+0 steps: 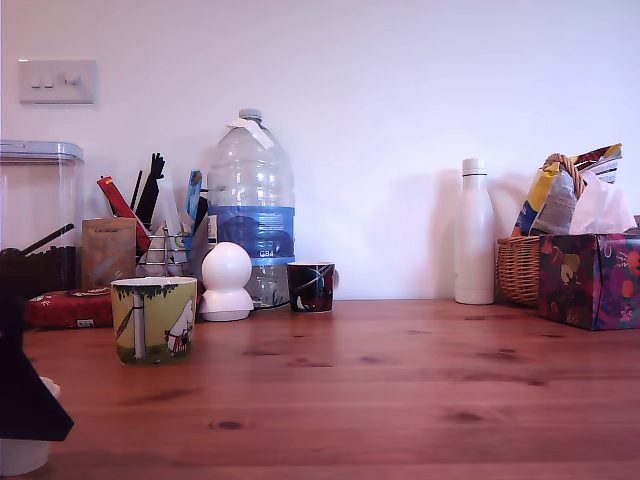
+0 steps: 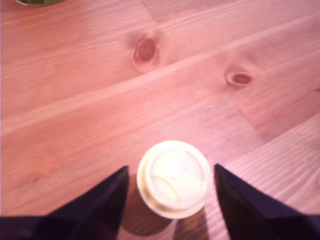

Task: Pick up the coffee capsules from the table one by one and drop them inside the nearest coffee cup

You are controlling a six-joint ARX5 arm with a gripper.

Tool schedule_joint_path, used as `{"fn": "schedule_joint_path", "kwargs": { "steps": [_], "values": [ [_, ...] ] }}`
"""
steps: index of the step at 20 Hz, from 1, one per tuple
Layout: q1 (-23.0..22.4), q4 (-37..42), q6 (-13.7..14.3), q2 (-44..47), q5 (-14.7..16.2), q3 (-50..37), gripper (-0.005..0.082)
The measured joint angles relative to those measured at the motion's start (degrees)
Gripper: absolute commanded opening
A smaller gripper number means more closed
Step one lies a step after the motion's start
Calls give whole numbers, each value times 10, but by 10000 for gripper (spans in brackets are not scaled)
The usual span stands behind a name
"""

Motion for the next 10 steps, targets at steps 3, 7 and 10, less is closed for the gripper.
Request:
{"fn": "schedule_joint_path", "kwargs": {
  "steps": [3, 7, 10],
  "values": [
    [0, 3, 2, 0, 0, 0, 39],
    [0, 4, 4, 0, 0, 0, 39],
    [0, 4, 4, 0, 0, 0, 39]
  ]
}}
